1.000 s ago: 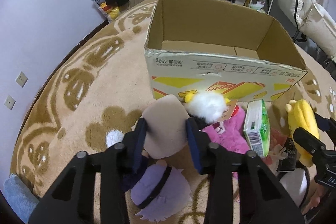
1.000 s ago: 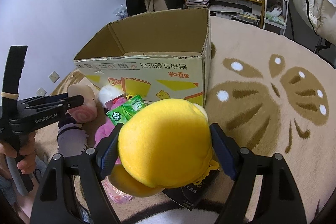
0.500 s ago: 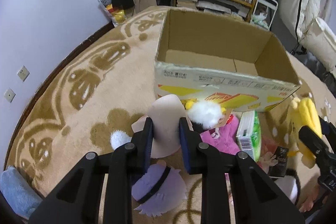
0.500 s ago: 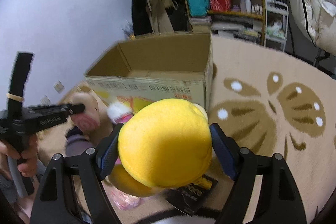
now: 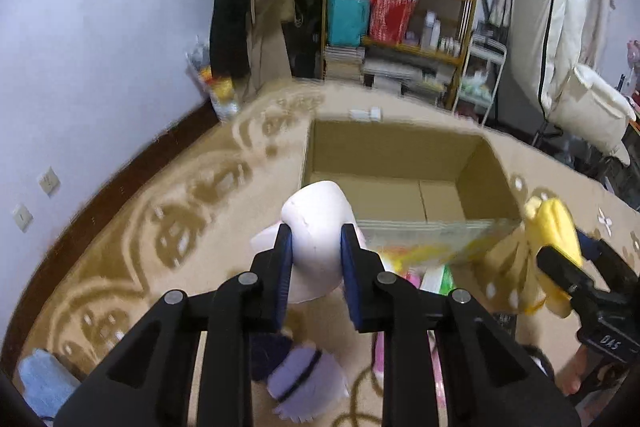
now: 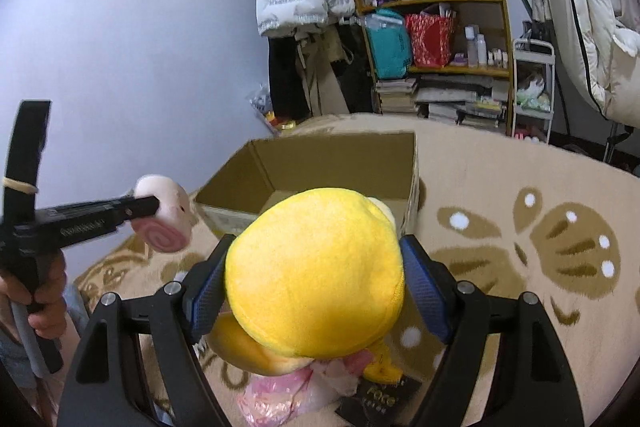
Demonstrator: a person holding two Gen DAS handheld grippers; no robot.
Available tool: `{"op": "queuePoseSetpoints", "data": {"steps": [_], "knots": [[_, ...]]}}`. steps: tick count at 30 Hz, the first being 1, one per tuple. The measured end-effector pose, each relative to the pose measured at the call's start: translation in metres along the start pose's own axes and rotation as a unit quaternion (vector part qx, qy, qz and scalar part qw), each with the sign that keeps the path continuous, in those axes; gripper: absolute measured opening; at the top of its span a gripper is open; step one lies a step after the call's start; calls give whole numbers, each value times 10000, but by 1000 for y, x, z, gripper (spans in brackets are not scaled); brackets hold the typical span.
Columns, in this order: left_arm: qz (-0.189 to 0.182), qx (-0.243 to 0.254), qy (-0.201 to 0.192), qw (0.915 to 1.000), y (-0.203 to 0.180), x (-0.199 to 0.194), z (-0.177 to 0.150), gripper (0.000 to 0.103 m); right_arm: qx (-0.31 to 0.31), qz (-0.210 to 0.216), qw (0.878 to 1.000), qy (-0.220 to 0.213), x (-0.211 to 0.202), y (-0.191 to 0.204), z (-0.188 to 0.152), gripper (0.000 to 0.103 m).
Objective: Organize soft objects
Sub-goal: 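Lift the yellow plush and pink-and-white plush with both grippers toward the box, then lower both plushes into the box and open both grippers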
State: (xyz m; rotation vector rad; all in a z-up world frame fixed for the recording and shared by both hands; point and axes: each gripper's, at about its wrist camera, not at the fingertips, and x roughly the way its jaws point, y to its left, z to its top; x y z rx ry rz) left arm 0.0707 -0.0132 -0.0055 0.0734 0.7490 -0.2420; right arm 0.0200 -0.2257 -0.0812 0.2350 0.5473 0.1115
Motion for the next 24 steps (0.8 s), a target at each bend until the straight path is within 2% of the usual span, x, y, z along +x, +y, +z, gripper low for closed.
{"op": "queuePoseSetpoints", "data": {"steps": [4,9,16,24], "knots": [[175,266,-530,9981,-5,-23,24,22,30,46,9999,-126,1,-5,8,84],[21,324,-810,9962,-7,-27,50,22,31,63,9997,-216,8,-11,23,85],[39,442,-576,9974,-13,18,67,23,-107,53,9998,-176,35,-16,40,85],[-118,527,-171,9984,-22,65,65,24,-191,-2,9998,15,61,-17,42,85]]}}
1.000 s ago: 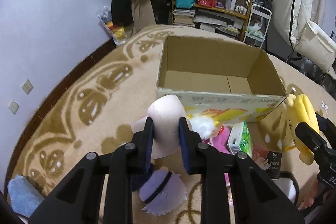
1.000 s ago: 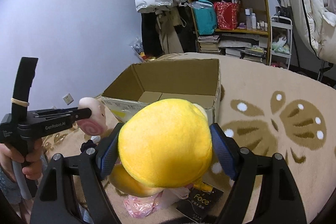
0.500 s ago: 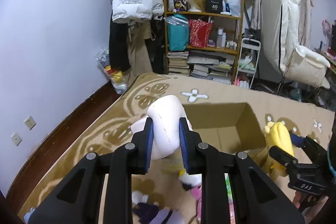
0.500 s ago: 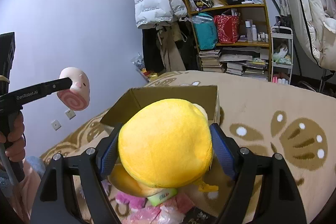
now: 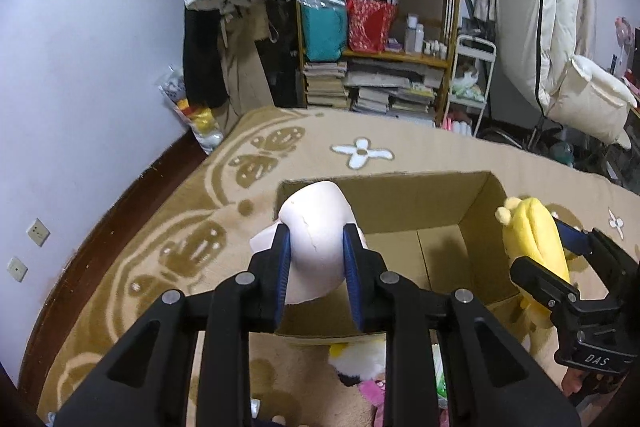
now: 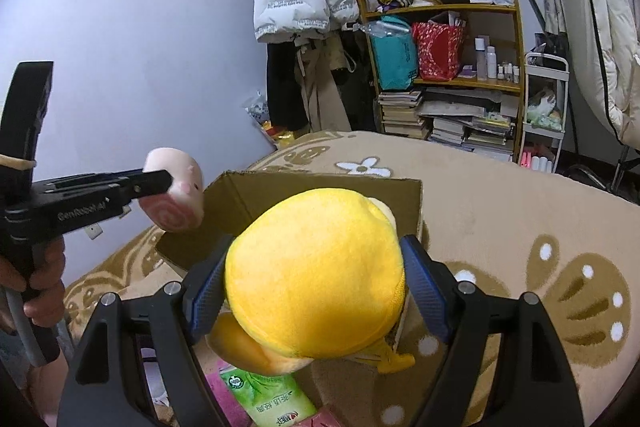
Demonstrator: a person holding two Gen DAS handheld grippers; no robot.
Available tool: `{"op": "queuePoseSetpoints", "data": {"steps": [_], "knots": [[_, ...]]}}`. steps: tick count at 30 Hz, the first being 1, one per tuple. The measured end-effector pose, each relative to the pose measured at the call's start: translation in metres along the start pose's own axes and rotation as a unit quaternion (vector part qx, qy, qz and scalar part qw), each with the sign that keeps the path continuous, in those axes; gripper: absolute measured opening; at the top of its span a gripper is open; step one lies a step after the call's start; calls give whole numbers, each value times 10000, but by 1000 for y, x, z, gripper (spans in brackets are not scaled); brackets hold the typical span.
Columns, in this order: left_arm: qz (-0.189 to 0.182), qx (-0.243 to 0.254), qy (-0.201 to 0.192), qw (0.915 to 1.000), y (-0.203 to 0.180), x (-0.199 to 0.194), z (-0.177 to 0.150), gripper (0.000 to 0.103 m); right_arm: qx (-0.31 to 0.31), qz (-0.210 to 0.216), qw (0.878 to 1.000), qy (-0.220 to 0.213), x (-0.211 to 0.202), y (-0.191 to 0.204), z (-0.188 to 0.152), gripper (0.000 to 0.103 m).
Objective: Organize soft objects
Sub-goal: 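Lower both plushes into the box and open both grippers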
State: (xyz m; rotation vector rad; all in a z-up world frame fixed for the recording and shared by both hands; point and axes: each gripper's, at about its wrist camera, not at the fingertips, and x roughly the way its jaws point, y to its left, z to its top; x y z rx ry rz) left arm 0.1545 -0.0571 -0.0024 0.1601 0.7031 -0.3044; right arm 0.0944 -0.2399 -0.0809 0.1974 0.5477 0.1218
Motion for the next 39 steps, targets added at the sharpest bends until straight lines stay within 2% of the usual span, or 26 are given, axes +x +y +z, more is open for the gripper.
{"op": "queuePoseSetpoints", "data": {"steps": [6,10,15,17,18,19,20,22,24,27,29,33,37,39], "knots": [[231,403,120,9989,-17,20,-10,26,-466,-59,9988,105,16,6,3,85],[224,574,165,9980,-25,23,-14,27,-388,-89,9991,118,22,5,5,86],[-91,406,257,9988,-24,26,-12,30,-382,-113,9991,138,24,2,8,91],[-94,367,279,9989,-24,28,-12,34,-313,-131,9994,104,22,-1,10,101],[-13,384,275,9989,-25,28,-12,35,-278,-155,9995,71,19,-3,11,102],[65,381,232,9990,-24,27,-12,43,-272,-166,9995,57,18,-3,11,103],[155,385,150,9990,-24,24,-12,58,-263,-184,9995,57,16,-4,12,103],[214,392,36,9990,-23,18,-10,68,-228,-230,9995,54,13,-5,13,103],[284,419,-60,9987,-21,12,-8,69,-214,-243,9995,41,8,-6,14,103],[301,357,2,9989,-14,7,-8,70,-197,-280,9994,60,-1,-5,16,103],[257,300,89,9992,-8,2,-10,82,-185,-268,9995,58,-7,-4,17,103],[358,190,4,9992,0,-16,-14,85,-184,-263,9995,37,-24,0,15,103],[401,28,27,9992,8,-31,-22,89,88,-343,9983,471,-31,0,9,103],[415,-113,100,9990,14,-36,-28,92,253,-229,9982,496,-38,-1,4,103]]}}
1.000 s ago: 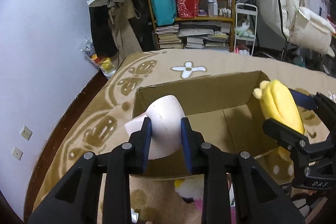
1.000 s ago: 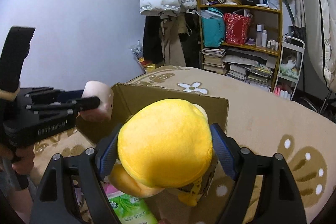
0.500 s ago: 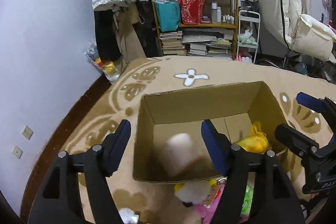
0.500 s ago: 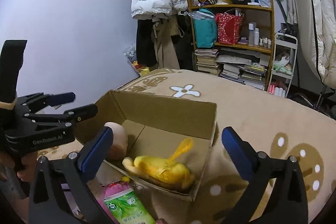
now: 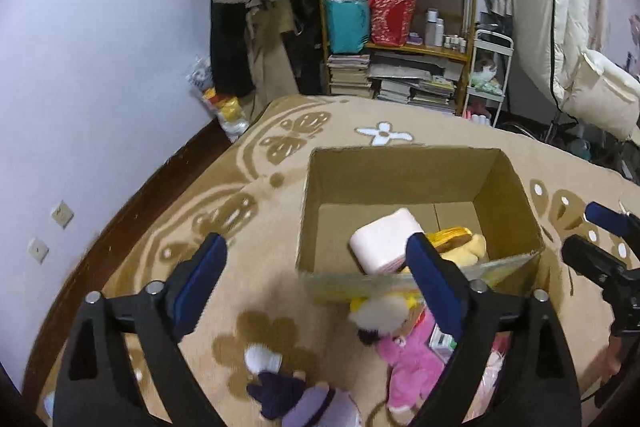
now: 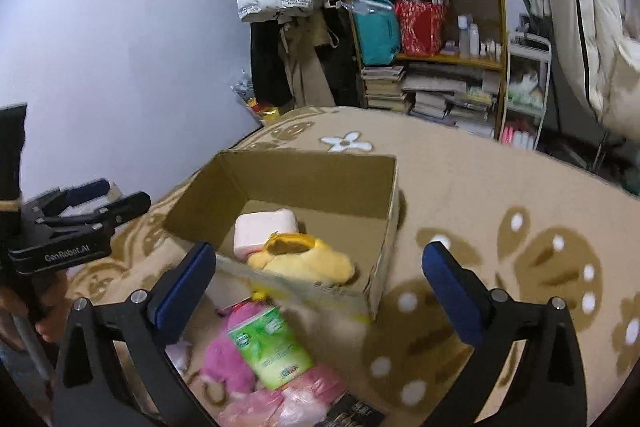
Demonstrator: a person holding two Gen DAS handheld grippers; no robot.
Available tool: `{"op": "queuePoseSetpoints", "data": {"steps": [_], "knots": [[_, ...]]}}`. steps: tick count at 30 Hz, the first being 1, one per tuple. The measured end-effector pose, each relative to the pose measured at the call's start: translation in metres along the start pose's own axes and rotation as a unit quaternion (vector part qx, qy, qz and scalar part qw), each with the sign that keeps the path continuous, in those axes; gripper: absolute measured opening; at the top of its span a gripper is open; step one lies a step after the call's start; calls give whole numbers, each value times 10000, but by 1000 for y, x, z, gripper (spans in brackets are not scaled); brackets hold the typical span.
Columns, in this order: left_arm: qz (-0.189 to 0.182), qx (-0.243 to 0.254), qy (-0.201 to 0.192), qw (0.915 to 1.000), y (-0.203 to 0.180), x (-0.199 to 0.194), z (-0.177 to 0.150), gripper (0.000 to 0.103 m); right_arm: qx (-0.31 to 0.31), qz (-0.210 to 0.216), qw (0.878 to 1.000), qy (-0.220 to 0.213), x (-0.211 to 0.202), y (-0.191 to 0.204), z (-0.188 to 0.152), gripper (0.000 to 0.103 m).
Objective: Organize soft objects
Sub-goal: 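Lower both plushes into the box and open both grippers, then grasp the purple-hatted doll with the left gripper while the right gripper grasps the green tissue pack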
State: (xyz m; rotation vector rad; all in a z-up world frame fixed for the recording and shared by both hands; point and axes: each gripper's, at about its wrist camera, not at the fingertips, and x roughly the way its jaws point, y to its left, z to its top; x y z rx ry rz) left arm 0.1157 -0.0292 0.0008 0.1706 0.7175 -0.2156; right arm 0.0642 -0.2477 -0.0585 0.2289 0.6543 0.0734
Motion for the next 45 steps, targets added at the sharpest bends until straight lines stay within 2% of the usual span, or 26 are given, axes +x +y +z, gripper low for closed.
{"op": "queuePoseSetpoints", "data": {"steps": [5,12,15,22,31,35,38,45], "knots": [[156,8,221,9996,8,-12,-16,92,-11,-33,10000,-14,-15,5,-14,103],[189,-457,621,9968,26,-23,-42,92,-33,-43,9999,-103,-35,18,-33,103],[247,-492,850,9949,29,-23,-48,92,-88,-16,9999,-122,-39,25,-39,103],[251,-419,1027,9935,32,-21,-59,92,-235,5,9997,-47,-38,42,-49,103],[368,-449,1507,9869,31,5,-74,92,-340,-13,9993,176,-16,50,-61,103],[419,-299,1699,9841,28,19,-83,92,-314,52,9990,315,1,49,-66,103],[470,-251,1891,9805,24,31,-89,92,-386,-81,9979,516,15,52,-71,103],[458,-308,2189,9742,24,53,-97,92,-390,53,9962,778,34,53,-80,103]]}}
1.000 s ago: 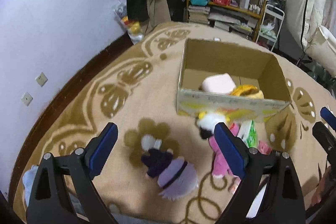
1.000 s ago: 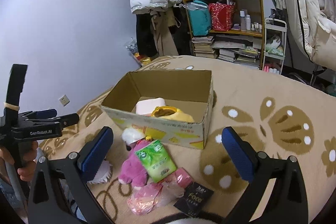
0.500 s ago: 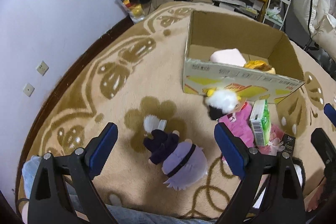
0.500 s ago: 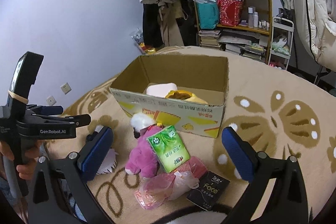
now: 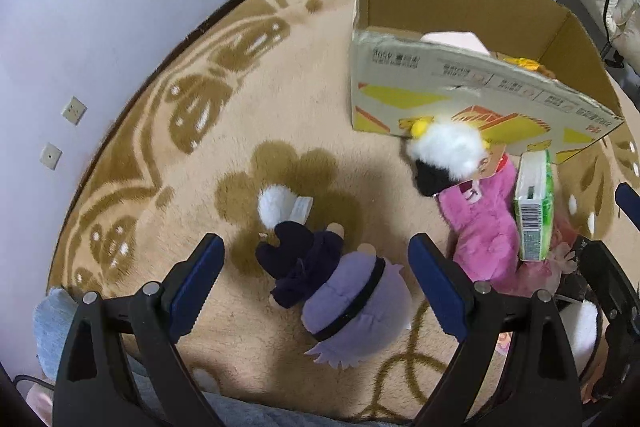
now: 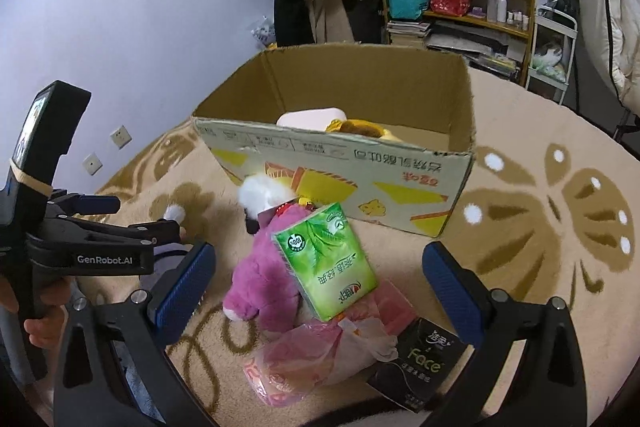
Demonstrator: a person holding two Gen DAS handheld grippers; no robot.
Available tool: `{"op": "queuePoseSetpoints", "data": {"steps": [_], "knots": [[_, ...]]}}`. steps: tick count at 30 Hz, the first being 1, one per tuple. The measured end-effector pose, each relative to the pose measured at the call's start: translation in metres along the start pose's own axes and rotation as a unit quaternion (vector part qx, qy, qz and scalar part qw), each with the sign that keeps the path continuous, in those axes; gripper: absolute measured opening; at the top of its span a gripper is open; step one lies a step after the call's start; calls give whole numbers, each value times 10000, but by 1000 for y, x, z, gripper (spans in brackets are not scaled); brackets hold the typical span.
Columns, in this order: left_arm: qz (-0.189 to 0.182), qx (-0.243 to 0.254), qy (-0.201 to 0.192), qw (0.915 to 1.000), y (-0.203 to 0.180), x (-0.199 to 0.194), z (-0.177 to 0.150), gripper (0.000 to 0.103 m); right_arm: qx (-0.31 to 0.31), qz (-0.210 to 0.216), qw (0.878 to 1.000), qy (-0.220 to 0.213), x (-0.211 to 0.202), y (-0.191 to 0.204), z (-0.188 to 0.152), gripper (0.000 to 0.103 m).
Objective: Organize soft objects
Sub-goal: 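Grasp the purple-hatted doll with the left gripper while the right gripper grasps the green tissue pack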
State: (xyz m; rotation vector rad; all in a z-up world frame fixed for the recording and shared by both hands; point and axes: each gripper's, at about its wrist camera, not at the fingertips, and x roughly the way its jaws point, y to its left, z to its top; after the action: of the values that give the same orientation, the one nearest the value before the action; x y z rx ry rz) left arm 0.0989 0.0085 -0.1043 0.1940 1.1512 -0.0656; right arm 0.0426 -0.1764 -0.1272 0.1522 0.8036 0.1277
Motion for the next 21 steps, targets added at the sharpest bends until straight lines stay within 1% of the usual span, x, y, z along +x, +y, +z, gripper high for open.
{"op": "queuePoseSetpoints", "data": {"steps": [9,10,12,15,21], "knots": [[-87,-157,397,9991,1,26,1,92,14,50,9999,153,24,-7,2,103],[-124,-170,446,9988,1,28,1,92,-15,34,9998,200,28,-7,2,103],[-165,-196,513,9984,1,32,0,92,-63,-135,9991,390,36,-8,2,103],[-148,-249,587,9979,3,37,-1,92,3,-5,9990,451,39,-10,1,103],[-199,-338,837,9957,3,50,0,92,34,116,9987,504,49,-14,1,103]]}}
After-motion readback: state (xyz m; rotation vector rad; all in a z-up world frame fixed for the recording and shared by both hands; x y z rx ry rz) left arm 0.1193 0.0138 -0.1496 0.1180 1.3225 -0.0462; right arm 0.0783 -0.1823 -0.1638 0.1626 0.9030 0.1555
